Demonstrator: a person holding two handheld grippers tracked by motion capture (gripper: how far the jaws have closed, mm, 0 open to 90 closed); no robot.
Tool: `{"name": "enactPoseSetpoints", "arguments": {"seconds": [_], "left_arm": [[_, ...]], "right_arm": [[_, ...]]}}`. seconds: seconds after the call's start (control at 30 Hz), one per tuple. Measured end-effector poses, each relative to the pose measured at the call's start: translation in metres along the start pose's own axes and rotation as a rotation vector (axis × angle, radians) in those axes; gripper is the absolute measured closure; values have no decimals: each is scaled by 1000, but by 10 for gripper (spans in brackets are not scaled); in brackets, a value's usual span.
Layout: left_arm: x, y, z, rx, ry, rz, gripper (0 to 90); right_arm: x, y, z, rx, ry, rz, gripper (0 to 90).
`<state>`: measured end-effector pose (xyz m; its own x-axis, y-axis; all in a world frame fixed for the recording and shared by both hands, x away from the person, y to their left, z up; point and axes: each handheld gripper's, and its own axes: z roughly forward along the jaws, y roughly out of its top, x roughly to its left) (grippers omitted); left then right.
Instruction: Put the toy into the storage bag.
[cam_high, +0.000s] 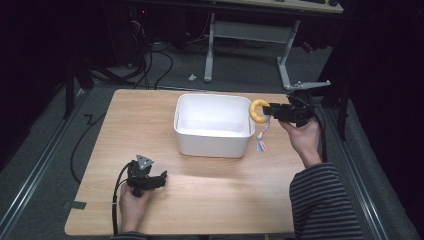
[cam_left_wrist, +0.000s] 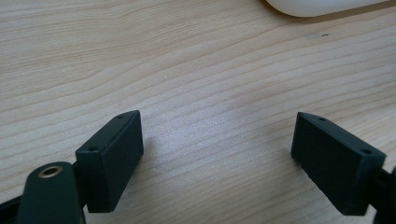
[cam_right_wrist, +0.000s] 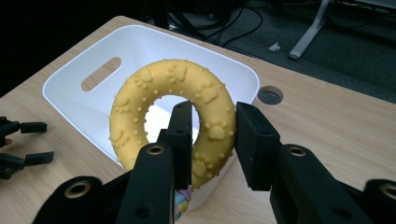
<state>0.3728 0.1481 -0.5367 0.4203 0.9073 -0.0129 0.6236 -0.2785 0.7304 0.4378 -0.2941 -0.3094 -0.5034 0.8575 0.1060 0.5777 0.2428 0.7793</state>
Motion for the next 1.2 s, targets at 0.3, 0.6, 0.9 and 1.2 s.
{"name": "enactPoseSetpoints", "arguments": {"seconds": [0.3, 0.6, 0.9, 1.2], "left_arm": [[0, 0, 0, 0, 0, 0, 171], [0, 0, 0, 0, -1, -1, 171], [0, 0, 0, 0, -2, 0, 171], [0, 0, 0, 0, -2, 0, 172]], "right_arm": [[10, 20, 14, 6, 2, -20, 688], [16, 39, 28, 6, -1, -20, 688], [27, 54, 45, 23, -8, -34, 688], [35, 59, 66, 42, -26, -48, 688]]}}
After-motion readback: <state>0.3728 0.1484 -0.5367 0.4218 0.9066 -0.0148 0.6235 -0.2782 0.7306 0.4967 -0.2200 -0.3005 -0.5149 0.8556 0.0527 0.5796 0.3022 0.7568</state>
